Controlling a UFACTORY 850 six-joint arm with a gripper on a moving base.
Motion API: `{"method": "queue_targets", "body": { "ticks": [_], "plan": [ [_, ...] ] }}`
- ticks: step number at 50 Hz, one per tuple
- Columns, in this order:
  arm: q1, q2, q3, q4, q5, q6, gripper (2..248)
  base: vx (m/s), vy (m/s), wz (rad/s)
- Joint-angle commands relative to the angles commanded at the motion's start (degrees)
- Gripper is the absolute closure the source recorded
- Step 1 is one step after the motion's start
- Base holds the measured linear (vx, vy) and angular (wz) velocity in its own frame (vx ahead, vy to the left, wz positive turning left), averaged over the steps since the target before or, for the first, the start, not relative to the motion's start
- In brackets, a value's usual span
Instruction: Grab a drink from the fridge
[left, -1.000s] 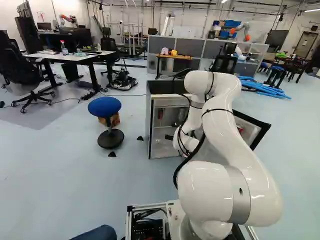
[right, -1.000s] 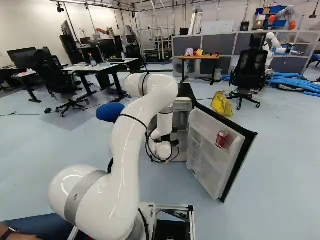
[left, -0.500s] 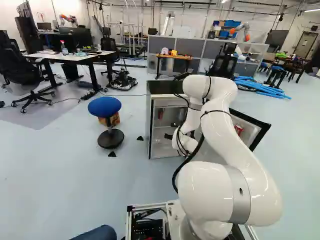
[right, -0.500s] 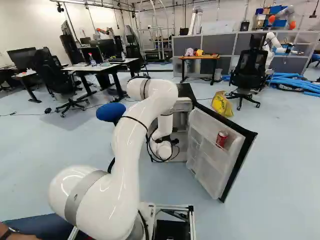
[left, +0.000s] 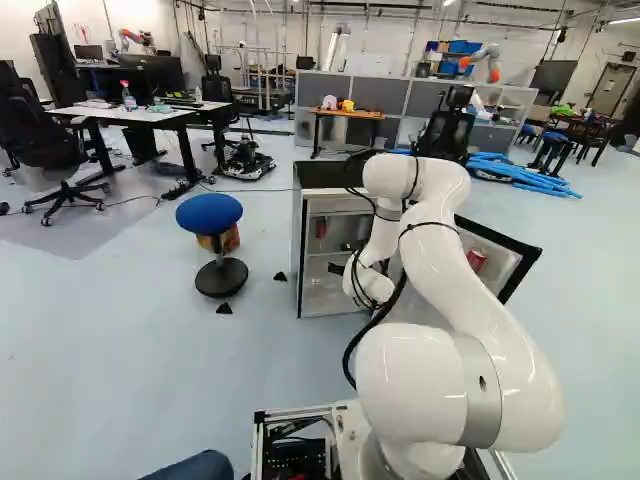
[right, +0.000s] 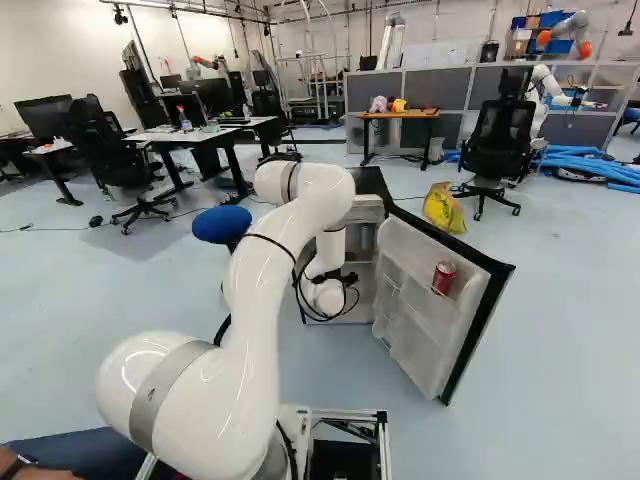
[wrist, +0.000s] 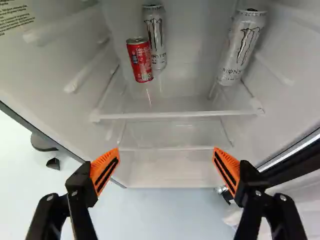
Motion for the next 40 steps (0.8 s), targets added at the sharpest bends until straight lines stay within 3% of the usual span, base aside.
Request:
{"method": "queue_targets", "body": {
  "ticks": [40],
  "plan": [
    [1.0,-3.39,-6.92,0.0,1.47,0.0,3,0.0,0.0,0.0]
  ]
}}
